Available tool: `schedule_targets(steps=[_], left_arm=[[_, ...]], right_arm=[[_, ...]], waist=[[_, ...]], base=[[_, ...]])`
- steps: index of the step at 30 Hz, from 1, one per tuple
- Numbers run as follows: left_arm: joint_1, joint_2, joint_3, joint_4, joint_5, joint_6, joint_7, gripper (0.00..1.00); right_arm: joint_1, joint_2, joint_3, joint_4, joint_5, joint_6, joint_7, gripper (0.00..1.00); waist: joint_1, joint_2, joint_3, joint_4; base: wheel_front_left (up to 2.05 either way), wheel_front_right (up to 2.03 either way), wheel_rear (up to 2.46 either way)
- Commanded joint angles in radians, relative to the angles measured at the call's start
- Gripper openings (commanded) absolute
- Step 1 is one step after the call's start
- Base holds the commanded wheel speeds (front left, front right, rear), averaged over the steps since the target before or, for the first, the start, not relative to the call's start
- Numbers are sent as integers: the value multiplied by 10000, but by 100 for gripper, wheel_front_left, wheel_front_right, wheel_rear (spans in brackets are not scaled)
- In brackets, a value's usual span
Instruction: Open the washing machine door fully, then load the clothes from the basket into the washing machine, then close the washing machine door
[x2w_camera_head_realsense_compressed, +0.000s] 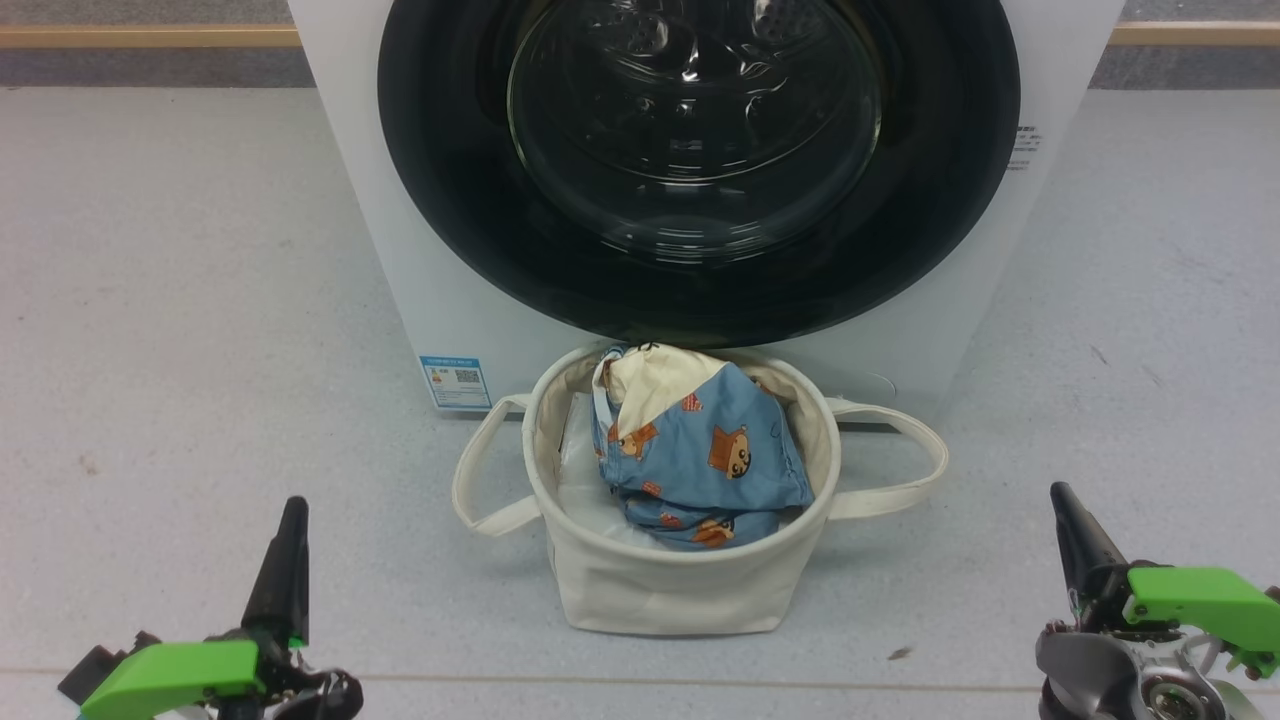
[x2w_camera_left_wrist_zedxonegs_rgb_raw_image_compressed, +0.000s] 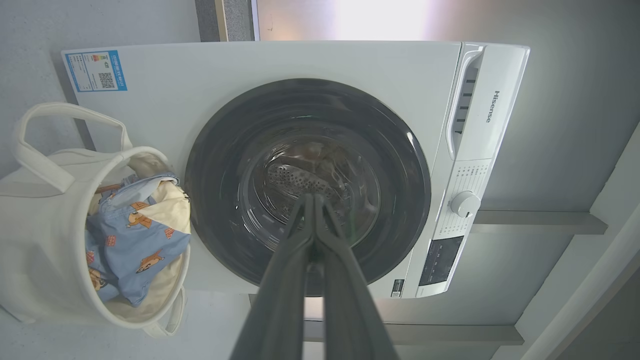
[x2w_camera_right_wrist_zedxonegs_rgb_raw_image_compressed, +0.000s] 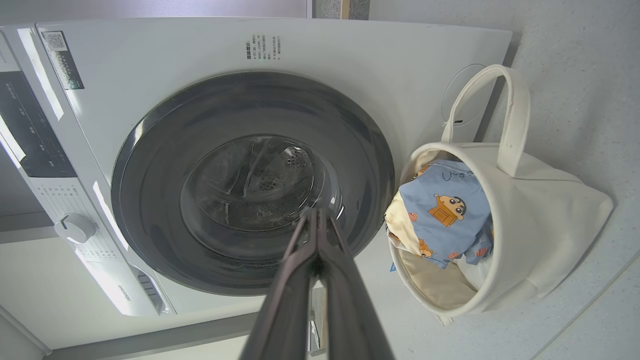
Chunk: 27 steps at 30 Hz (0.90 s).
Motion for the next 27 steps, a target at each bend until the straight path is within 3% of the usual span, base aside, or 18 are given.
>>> schedule_targets(steps=[1, 27], left_arm=[[-241, 63, 352, -355, 38, -54, 71, 0], [-241, 63, 353, -355, 38, -54, 71, 0]], right_arm=[[-205, -262, 148, -385, 56, 2, -67, 0], [-205, -262, 148, -385, 56, 2, -67, 0]], waist=[[0, 0, 0, 0], [0, 0, 0, 0]], base=[[0, 0, 0], [0, 0, 0]])
